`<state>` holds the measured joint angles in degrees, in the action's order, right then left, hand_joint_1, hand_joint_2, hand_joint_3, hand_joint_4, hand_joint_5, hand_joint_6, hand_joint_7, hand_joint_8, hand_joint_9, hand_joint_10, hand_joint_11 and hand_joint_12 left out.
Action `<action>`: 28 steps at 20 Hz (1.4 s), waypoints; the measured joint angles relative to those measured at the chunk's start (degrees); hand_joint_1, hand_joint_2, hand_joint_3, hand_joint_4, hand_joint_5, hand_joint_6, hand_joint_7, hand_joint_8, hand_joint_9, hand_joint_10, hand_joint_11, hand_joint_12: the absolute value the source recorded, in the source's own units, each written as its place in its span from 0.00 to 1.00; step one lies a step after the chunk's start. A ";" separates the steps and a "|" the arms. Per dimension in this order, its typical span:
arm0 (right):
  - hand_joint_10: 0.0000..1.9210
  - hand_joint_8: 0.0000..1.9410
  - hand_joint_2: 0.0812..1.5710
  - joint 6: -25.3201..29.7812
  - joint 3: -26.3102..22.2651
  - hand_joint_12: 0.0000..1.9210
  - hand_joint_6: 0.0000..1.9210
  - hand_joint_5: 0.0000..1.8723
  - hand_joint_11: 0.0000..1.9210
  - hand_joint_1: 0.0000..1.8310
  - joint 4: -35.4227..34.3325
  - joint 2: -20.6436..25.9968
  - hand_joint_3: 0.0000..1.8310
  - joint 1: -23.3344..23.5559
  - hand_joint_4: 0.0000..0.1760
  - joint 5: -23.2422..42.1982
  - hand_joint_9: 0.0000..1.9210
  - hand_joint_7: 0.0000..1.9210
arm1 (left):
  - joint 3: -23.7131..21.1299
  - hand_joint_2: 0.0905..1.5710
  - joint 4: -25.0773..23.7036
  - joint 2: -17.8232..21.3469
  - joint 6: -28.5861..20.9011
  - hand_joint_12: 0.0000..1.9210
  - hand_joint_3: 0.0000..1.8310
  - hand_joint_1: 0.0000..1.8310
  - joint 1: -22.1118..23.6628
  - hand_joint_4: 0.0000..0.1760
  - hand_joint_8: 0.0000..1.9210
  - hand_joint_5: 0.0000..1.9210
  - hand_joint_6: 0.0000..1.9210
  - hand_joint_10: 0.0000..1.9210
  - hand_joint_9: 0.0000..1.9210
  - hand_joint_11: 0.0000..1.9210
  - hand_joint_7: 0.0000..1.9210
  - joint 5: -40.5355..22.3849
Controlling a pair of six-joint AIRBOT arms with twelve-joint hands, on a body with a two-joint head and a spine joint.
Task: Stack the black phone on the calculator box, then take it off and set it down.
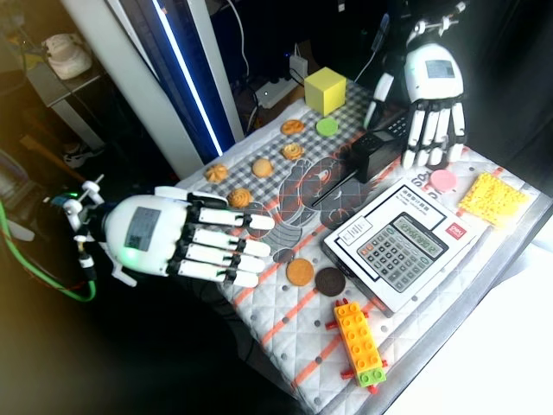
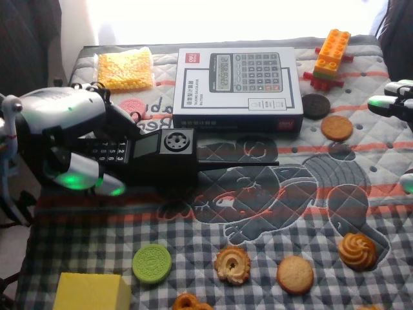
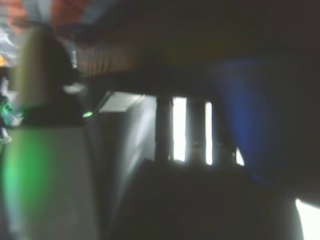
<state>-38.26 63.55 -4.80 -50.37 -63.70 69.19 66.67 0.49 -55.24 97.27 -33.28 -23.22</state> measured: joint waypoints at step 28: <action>0.00 0.00 0.80 0.00 0.72 0.12 0.00 0.14 0.06 0.27 0.11 -1.33 0.00 0.11 0.12 -0.07 0.09 0.11 | 16.61 0.61 -16.15 -13.05 0.20 0.65 0.00 0.71 18.25 0.00 0.22 0.63 0.27 0.25 0.65 0.37 0.72 2.27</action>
<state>-38.26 64.27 -4.69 -51.70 -63.59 69.12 83.29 -15.66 -68.29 97.47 -15.03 -20.95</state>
